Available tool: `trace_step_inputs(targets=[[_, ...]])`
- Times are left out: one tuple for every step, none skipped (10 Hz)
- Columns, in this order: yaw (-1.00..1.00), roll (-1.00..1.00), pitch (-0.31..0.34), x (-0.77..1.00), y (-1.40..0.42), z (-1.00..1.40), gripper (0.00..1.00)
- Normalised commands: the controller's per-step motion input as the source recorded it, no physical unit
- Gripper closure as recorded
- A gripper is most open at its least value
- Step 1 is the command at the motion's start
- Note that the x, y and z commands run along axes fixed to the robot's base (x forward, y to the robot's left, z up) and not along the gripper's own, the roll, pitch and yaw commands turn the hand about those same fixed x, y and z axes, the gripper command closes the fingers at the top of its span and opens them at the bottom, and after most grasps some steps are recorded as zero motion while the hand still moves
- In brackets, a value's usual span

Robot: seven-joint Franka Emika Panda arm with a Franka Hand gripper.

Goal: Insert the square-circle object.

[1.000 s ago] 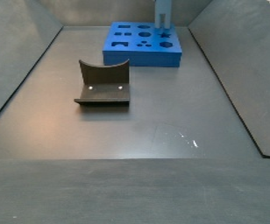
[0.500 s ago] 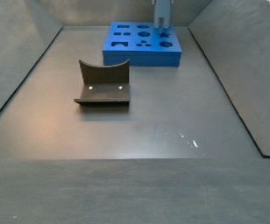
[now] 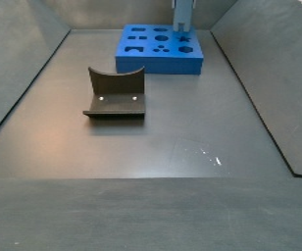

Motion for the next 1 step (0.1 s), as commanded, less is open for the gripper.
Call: trace_step_inputs(targets=[[0.00, 0.00, 0.000, 0.00, 0.00, 0.00, 1.00]])
